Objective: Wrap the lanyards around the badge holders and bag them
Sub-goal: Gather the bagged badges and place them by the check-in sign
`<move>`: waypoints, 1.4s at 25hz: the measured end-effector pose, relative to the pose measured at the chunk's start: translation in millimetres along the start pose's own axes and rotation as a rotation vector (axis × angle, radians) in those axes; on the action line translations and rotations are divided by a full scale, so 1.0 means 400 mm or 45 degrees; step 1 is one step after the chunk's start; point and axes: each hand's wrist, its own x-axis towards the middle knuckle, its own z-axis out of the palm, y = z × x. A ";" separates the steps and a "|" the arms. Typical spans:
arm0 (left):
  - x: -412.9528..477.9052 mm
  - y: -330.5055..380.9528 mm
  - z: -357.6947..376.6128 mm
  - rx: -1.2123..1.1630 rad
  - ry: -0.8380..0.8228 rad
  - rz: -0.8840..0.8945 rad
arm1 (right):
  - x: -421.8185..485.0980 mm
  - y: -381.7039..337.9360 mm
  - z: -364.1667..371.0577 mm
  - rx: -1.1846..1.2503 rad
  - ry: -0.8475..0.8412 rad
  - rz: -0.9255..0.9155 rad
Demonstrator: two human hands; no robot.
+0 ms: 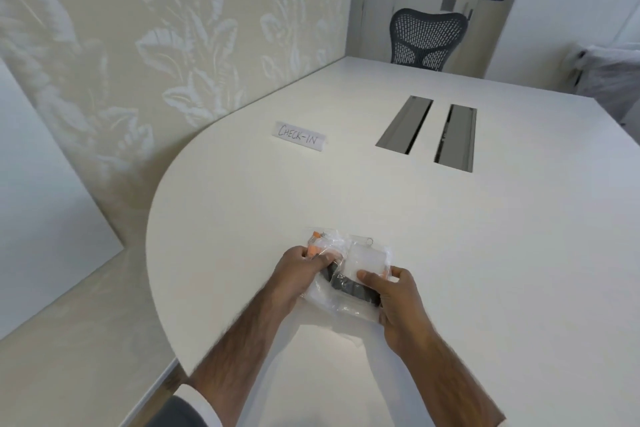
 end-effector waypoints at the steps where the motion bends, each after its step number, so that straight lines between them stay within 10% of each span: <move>1: 0.018 -0.001 -0.024 -0.002 0.005 -0.009 | 0.014 0.000 0.029 0.018 -0.009 0.010; 15: 0.584 0.121 -0.484 0.079 -0.264 0.019 | 0.368 -0.070 0.586 0.101 0.219 -0.102; 35: 1.050 0.219 -0.506 0.360 -0.044 0.221 | 0.775 -0.219 0.771 -0.169 0.467 -0.104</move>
